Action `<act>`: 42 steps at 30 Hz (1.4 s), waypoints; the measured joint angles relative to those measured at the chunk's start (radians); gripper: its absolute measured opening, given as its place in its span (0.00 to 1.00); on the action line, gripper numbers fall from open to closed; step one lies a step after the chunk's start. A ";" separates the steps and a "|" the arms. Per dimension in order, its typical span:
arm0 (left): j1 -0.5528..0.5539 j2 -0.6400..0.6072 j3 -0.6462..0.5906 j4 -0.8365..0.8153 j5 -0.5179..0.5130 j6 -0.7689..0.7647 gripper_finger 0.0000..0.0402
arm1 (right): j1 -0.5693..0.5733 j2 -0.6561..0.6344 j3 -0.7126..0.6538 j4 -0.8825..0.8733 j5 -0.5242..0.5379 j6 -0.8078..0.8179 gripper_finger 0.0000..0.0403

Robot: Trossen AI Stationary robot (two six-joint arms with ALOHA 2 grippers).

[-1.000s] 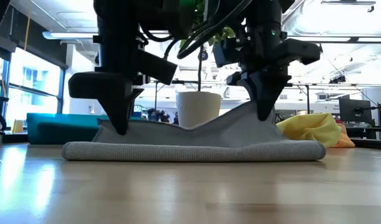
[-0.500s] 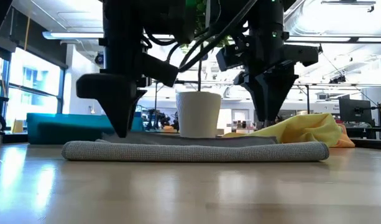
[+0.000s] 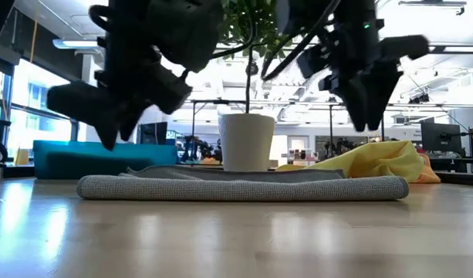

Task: Fold microfiber towels
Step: Fold the gray towel

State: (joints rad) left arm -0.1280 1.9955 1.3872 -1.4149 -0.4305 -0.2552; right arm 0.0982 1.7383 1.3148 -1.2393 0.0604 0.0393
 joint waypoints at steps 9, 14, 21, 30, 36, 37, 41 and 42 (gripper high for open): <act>-0.006 -0.246 -0.168 0.153 0.090 -0.111 0.37 | 0.009 -0.325 -0.389 0.386 -0.012 0.436 0.34; -0.016 -0.466 -0.336 0.465 0.219 -0.219 0.37 | 0.035 -0.383 -0.524 0.665 -0.004 0.682 0.34; -0.039 -0.610 -0.559 0.881 0.226 -0.420 0.37 | 0.086 -0.304 -0.608 0.896 0.000 0.979 0.34; -0.059 -0.603 -0.618 0.989 0.212 -0.517 0.37 | 0.107 -0.156 -0.603 1.017 0.000 1.010 0.34; -0.061 -0.618 -0.619 1.006 0.210 -0.538 0.37 | 0.105 -0.105 -0.594 1.029 0.038 0.991 0.34; -0.063 -0.616 -0.618 1.015 0.209 -0.543 0.37 | 0.103 -0.105 -0.595 1.023 0.055 0.985 0.34; -0.064 -0.616 -0.618 1.031 0.210 -0.546 0.37 | 0.083 -0.118 -0.597 0.987 0.131 0.934 0.34; -0.064 -0.616 -0.618 1.032 0.210 -0.546 0.37 | 0.076 -0.124 -0.598 0.979 0.135 0.926 0.34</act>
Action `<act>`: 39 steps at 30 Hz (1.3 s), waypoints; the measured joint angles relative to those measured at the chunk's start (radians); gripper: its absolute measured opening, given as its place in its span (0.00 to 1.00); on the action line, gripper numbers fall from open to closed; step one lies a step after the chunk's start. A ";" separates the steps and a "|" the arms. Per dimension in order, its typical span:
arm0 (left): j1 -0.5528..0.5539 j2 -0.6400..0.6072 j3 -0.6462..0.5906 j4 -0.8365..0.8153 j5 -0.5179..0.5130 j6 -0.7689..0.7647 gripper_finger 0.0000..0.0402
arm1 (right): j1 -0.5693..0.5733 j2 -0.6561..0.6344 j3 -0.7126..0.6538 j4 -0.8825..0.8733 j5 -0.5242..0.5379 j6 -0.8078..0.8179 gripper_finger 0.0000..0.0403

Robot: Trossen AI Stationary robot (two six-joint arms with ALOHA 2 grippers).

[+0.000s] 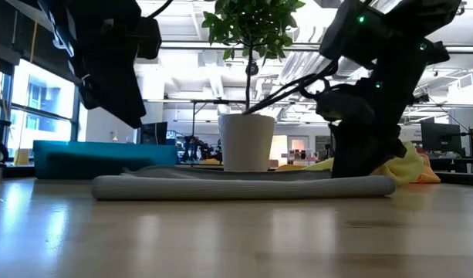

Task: Fold microfiber towels
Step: Fold the gray towel

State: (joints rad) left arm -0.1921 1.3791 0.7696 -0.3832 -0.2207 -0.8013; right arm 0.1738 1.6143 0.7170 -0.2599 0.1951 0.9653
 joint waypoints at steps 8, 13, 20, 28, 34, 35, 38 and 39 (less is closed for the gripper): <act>0.000 0.000 0.000 0.017 0.000 0.000 0.37 | -0.023 -0.073 0.040 -0.126 -0.031 -0.048 0.33; 0.000 0.000 0.000 0.021 0.000 0.000 0.37 | -0.008 -0.110 0.057 -0.217 -0.005 0.051 0.32; 0.000 -0.003 0.000 0.021 0.008 0.001 0.37 | 0.011 -0.081 0.017 -0.193 -0.008 0.190 0.32; 0.001 -0.003 0.000 0.013 0.009 0.019 0.37 | 0.009 -0.023 0.018 -0.087 0.004 0.191 0.35; 0.001 -0.003 0.000 0.014 0.028 0.019 0.37 | 0.009 0.001 0.023 -0.059 0.018 0.240 0.42; 0.001 -0.003 0.000 0.013 0.034 0.019 0.37 | 0.009 0.001 0.022 -0.055 0.018 0.239 0.43; 0.000 -0.003 0.000 0.013 0.037 0.019 0.37 | 0.009 -0.002 0.023 -0.050 0.018 0.239 0.44; 0.000 -0.003 0.000 0.012 0.037 0.019 0.37 | 0.009 -0.002 0.027 -0.053 0.015 0.240 0.44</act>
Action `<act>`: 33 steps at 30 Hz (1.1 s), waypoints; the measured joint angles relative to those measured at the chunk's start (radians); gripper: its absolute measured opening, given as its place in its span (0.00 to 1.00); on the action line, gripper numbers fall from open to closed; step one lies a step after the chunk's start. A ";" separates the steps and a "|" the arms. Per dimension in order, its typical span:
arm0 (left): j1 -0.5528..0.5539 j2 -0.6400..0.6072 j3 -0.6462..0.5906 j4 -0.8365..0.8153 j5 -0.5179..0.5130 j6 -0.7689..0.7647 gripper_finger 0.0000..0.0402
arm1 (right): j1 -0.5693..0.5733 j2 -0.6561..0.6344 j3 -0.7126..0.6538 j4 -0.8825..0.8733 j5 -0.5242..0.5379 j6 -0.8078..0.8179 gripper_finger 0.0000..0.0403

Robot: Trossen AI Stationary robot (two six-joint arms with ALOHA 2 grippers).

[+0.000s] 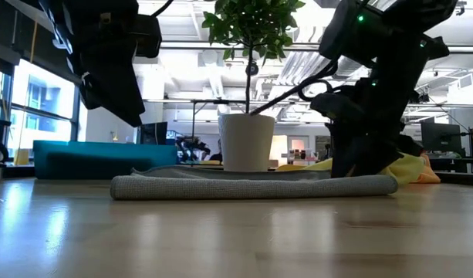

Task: Fold microfiber towels
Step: Fold the gray towel

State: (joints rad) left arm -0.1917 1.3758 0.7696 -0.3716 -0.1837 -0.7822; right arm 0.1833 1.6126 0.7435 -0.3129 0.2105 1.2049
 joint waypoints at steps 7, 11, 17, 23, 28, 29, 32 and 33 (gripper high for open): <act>0.000 0.000 0.000 0.001 0.000 0.000 0.37 | 0.000 -0.024 0.014 -0.035 0.010 -0.003 0.44; 0.000 0.000 0.000 0.001 0.012 0.000 0.37 | 0.000 -0.023 0.011 -0.065 0.018 0.003 0.44; 0.000 0.000 0.000 0.002 0.016 0.000 0.37 | 0.000 -0.019 0.011 -0.078 0.042 0.005 0.44; 0.000 0.000 0.000 0.003 0.016 0.000 0.37 | 0.000 -0.017 0.011 -0.063 0.044 0.022 0.44; 0.000 0.000 0.000 0.002 0.018 0.000 0.37 | 0.014 0.029 0.015 -0.033 0.054 0.039 0.44; 0.000 0.000 0.000 0.002 0.018 0.000 0.37 | 0.016 0.041 0.015 -0.026 0.055 0.040 0.44; 0.000 0.000 0.000 0.003 0.019 -0.001 0.37 | 0.032 0.051 0.020 -0.026 0.070 0.052 0.44; 0.000 0.000 0.000 0.004 0.019 0.000 0.37 | 0.036 0.053 0.023 -0.030 0.080 0.061 0.44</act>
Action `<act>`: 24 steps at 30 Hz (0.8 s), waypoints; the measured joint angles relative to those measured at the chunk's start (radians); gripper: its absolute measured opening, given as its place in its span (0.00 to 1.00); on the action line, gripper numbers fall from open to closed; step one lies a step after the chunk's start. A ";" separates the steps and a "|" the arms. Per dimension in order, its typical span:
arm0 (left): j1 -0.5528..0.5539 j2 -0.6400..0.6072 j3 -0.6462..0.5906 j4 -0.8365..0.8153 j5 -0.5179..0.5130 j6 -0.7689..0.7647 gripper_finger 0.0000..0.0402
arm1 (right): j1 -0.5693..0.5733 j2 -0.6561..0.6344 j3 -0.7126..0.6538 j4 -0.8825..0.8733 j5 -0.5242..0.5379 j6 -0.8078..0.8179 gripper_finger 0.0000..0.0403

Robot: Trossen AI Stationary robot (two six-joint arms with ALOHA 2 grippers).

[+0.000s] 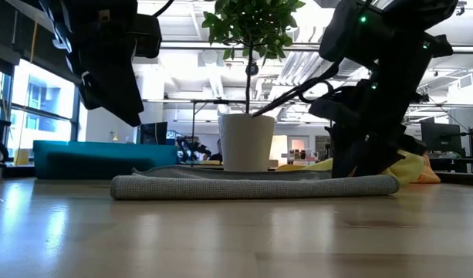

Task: Fold microfiber towels
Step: Fold the gray towel

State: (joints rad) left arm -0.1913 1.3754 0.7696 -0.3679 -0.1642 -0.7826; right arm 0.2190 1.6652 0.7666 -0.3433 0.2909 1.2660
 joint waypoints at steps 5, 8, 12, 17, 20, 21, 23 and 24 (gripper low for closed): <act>0.003 0.000 0.000 0.000 0.003 0.000 0.37 | 0.006 0.001 0.007 -0.012 0.011 0.030 0.38; 0.003 0.000 0.000 0.000 0.002 0.000 0.37 | 0.006 0.002 0.007 -0.023 0.016 0.071 0.30; 0.003 0.000 0.000 0.000 -0.001 0.000 0.37 | 0.006 0.002 0.007 -0.037 0.020 0.088 0.15; 0.003 0.000 0.000 0.000 -0.002 -0.001 0.37 | 0.006 0.003 0.006 -0.023 0.023 0.080 0.01; 0.003 0.000 0.000 0.000 -0.002 0.000 0.37 | 0.006 0.003 0.008 -0.036 0.024 0.072 0.02; 0.003 0.000 0.000 0.000 -0.003 -0.001 0.37 | 0.006 0.003 0.009 -0.045 0.024 0.064 0.01; 0.003 0.000 0.000 0.000 -0.004 -0.003 0.37 | 0.006 -0.002 0.010 -0.069 0.020 0.041 0.01; 0.003 0.000 0.000 0.000 -0.004 -0.004 0.37 | 0.006 -0.005 0.010 -0.078 0.015 0.033 0.01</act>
State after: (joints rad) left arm -0.1879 1.3754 0.7696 -0.3683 -0.1684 -0.7863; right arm 0.2250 1.6603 0.7761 -0.4216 0.3064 1.2989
